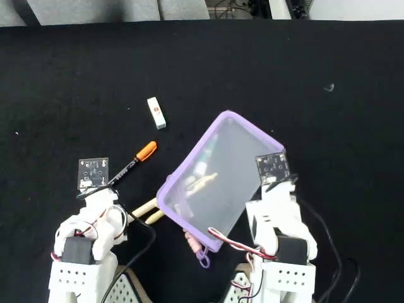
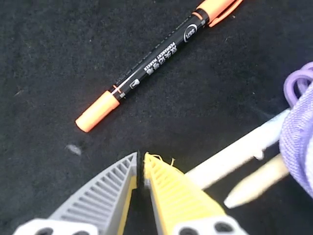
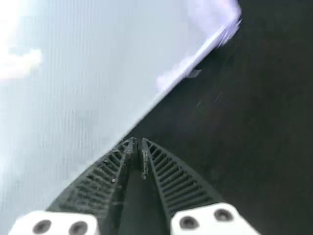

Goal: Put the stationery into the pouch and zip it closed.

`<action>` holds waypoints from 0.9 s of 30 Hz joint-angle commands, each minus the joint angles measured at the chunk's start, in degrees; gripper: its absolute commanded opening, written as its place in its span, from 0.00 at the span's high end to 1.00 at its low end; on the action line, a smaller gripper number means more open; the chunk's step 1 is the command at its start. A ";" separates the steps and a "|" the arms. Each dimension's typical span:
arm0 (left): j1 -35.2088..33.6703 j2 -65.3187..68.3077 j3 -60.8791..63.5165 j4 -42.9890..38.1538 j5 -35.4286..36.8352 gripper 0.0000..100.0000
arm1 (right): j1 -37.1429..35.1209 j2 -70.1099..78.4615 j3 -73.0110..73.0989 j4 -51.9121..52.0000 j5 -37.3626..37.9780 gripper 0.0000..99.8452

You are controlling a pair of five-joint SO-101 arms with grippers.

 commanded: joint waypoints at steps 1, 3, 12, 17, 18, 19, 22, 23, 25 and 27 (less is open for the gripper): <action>-7.16 -0.26 1.19 -0.62 -0.18 0.97 | -0.18 -5.05 -6.81 -6.07 0.44 0.98; -10.95 -0.35 1.19 -0.62 0.18 0.97 | -0.53 -5.05 -12.44 -8.79 0.44 0.98; -19.82 -0.35 1.10 -10.02 -0.18 0.97 | -10.29 -4.79 -27.03 -10.90 0.35 0.94; -24.40 -0.35 1.10 -14.77 -0.26 0.97 | -25.41 -1.10 -28.09 -5.45 0.35 0.82; -25.54 -0.35 1.10 -15.65 -0.26 0.97 | -27.87 1.19 -28.79 -3.60 0.35 0.82; -26.42 -0.35 1.10 -16.53 -0.26 0.97 | -30.15 4.09 -29.93 -1.93 0.35 0.82; -27.74 -0.26 1.10 -18.11 -0.26 0.97 | -35.08 14.73 -35.30 2.73 1.41 0.82; -27.56 -0.26 1.10 -18.02 -0.26 0.97 | -36.75 18.77 -37.67 4.66 2.99 0.82; -27.56 -0.26 1.10 -18.02 -0.26 0.97 | -41.67 26.86 -43.38 10.55 6.33 0.82; -27.74 -0.26 1.10 -18.02 -0.26 0.97 | -48.00 33.80 -50.95 18.37 8.53 0.82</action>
